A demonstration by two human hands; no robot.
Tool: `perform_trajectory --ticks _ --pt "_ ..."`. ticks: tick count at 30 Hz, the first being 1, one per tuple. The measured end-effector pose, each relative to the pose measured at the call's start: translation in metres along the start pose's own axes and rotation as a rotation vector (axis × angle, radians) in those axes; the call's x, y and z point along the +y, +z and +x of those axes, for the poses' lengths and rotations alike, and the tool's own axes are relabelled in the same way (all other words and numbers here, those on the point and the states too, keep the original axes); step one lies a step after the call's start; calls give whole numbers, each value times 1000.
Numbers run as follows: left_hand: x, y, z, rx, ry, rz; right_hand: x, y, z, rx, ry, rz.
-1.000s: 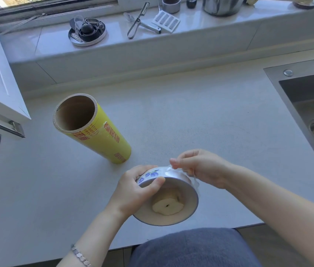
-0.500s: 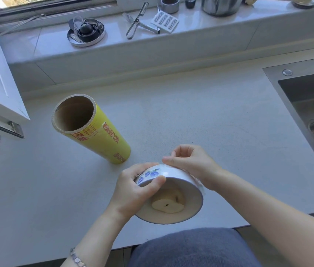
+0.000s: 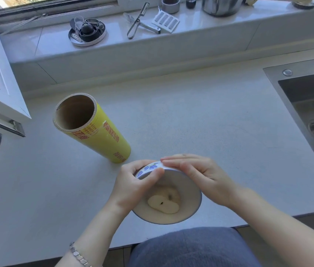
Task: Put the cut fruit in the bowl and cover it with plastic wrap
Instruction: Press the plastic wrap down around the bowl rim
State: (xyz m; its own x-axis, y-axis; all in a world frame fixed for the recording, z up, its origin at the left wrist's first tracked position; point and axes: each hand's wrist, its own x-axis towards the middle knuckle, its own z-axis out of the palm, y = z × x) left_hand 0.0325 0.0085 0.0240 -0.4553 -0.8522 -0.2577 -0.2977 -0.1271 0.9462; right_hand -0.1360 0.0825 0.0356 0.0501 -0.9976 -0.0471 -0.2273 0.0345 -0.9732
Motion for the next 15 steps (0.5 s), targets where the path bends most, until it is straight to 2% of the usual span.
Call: perform_trajectory --ticks 3,6,10,12,15 --pt "2 3 2 39 -14 -68 0 4 6 -4 23 -66" --pt "3 5 5 57 -24 -99 1 -1 17 -91 161 -91" --pt "1 8 3 180 -32 -164 4 -17 19 -84 301 329" --pt "-2 8 4 289 -112 -280 11 -19 11 -104 328 499" --pt "-1 8 8 348 -206 -383 25 -9 3 -30 302 523"
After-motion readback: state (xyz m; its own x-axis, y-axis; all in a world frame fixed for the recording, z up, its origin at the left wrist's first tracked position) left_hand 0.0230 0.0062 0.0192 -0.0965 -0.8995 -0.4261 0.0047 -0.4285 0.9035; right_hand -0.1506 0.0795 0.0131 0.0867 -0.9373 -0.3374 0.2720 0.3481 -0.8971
